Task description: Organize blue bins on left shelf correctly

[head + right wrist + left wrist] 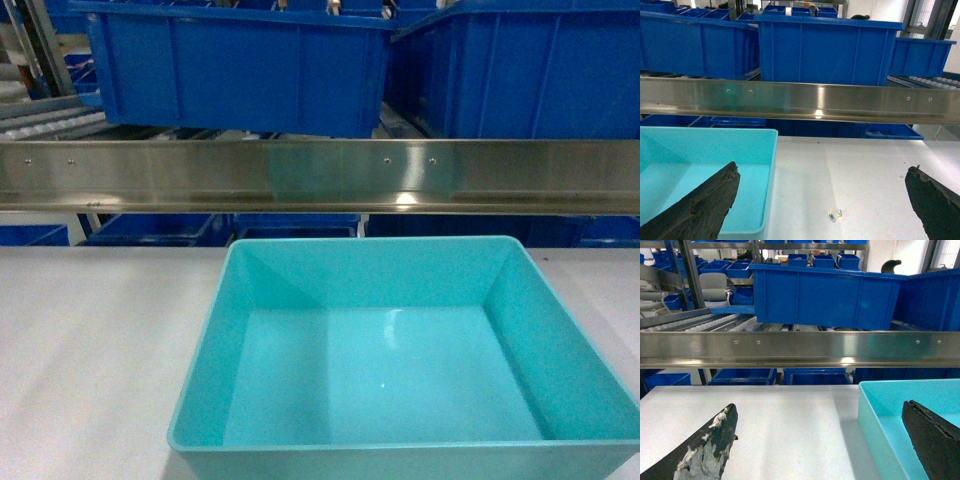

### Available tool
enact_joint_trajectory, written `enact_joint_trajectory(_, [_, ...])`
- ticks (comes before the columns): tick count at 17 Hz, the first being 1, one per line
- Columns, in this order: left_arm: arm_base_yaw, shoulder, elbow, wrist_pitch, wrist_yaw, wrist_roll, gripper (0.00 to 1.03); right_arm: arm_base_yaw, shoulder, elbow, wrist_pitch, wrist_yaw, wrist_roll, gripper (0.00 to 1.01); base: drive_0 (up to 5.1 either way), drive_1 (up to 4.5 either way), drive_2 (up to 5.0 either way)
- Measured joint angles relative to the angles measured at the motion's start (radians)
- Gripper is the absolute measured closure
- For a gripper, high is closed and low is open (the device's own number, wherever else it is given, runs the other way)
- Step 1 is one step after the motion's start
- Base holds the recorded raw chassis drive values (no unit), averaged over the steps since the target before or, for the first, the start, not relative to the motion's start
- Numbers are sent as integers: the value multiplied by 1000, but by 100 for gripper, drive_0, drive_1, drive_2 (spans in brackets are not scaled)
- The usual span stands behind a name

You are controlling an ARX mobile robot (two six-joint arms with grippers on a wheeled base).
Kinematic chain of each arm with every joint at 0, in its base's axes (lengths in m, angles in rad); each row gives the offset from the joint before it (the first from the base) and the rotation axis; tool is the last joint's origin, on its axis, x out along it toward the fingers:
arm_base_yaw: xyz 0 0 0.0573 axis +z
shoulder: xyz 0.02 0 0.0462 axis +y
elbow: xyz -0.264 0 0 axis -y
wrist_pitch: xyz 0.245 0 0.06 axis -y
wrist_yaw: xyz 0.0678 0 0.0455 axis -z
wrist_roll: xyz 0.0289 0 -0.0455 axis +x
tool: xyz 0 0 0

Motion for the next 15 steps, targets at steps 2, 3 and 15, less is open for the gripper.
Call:
enact_joint_trajectory(2, [0, 0, 0, 0, 0, 0, 5, 0, 0, 0, 0, 0, 0, 3, 0, 0, 0])
enact_joint_trajectory(3, [0, 0, 0, 0, 0, 0, 5, 0, 0, 0, 0, 0, 0, 3, 0, 0, 0])
enact_joint_trajectory(15, [0, 0, 0, 0, 0, 0, 5, 0, 0, 0, 0, 0, 0, 3, 0, 0, 0])
